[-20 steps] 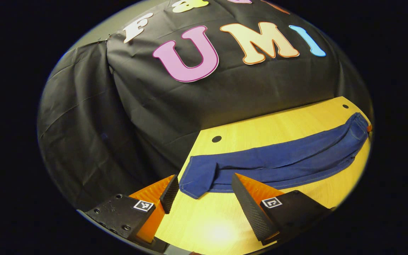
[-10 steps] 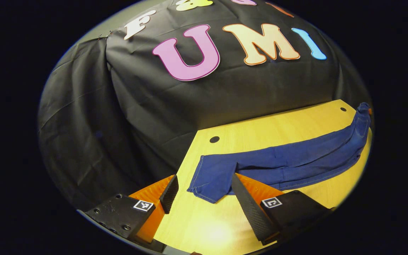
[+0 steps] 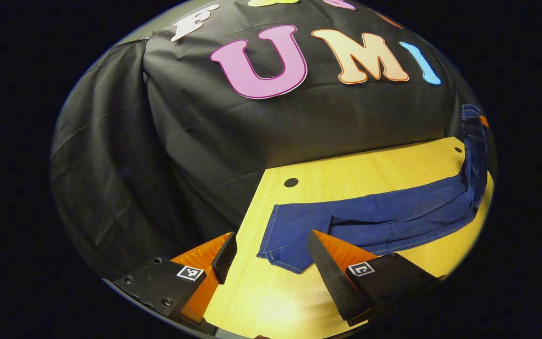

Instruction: Grasp the waist and the cuffs of the jeans and fold them to make the two legs overlap; first hold the waist and fold one-third of the jeans toward the cuffs, then hold the cuffs and fold the remaining one-third in the same direction to finish folding.

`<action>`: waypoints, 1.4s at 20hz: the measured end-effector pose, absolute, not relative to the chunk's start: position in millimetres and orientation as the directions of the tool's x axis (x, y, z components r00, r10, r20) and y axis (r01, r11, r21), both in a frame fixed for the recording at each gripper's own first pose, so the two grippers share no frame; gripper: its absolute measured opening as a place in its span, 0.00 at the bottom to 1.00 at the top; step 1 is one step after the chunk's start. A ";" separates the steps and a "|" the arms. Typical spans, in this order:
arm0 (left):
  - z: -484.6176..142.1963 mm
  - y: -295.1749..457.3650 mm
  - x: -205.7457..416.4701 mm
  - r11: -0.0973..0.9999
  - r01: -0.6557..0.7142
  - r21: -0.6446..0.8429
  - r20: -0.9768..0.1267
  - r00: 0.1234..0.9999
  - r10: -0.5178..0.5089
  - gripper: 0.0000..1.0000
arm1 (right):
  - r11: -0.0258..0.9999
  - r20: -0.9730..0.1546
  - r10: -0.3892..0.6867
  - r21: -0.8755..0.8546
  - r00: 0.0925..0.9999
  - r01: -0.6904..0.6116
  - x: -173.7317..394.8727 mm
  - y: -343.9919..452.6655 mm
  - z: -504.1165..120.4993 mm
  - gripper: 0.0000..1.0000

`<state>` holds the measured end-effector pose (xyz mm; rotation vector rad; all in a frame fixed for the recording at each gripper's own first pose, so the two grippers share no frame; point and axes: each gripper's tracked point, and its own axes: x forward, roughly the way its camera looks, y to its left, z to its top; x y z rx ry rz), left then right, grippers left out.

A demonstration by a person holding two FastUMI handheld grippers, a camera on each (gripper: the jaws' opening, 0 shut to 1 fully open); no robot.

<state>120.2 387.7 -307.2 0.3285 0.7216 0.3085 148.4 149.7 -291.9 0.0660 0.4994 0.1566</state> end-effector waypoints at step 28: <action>-492.9 460.6 154.7 0.999 0.050 0.016 -0.902 0.432 -0.007 0.97 | 0.896 -0.675 0.402 0.153 0.619 -0.416 52.6 394.5 -433.3 0.68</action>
